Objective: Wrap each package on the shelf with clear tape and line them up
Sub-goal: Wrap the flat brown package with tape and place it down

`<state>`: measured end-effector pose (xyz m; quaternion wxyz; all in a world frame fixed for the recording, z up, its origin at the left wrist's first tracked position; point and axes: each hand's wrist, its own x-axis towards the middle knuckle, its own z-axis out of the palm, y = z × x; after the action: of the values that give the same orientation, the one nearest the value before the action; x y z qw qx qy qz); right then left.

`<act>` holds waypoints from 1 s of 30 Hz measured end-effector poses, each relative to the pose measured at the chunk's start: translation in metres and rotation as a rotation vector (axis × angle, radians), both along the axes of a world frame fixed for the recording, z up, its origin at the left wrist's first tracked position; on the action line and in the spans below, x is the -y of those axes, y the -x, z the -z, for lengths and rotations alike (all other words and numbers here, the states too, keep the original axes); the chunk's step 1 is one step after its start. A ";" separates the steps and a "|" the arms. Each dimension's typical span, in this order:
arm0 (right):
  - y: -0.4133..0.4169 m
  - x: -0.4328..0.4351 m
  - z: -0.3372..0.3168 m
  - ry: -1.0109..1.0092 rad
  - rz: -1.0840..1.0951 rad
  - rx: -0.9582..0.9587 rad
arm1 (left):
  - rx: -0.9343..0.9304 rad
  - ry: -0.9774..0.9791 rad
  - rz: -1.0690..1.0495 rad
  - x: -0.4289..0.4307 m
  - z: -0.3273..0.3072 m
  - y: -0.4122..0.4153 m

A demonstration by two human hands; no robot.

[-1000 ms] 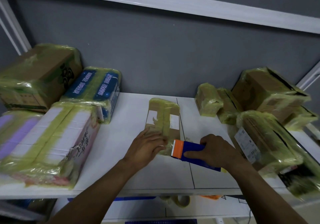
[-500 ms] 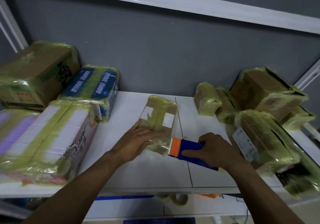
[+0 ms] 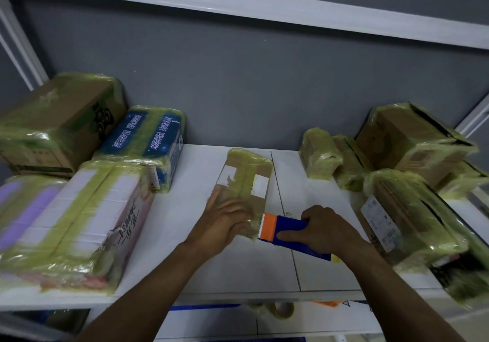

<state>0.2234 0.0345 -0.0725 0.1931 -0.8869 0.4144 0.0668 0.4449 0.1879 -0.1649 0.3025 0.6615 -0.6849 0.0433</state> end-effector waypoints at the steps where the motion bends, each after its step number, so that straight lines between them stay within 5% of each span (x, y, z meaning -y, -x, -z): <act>1: 0.000 -0.001 0.002 -0.001 -0.003 0.009 | 0.040 -0.007 -0.037 0.001 0.000 0.002; 6: -0.005 -0.007 0.010 -0.025 -0.020 0.049 | -0.097 0.121 -0.093 -0.009 0.003 0.002; 13: -0.001 -0.008 0.000 -0.059 -0.008 0.104 | -0.152 -0.155 -0.103 -0.017 -0.012 -0.019; 30: 0.014 0.006 0.018 0.051 0.056 -0.010 | -0.433 0.040 -0.237 0.014 0.008 -0.005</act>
<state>0.2093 0.0288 -0.0909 0.1701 -0.8792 0.4416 0.0552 0.4497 0.1736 -0.1731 0.4480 0.7249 -0.5207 -0.0509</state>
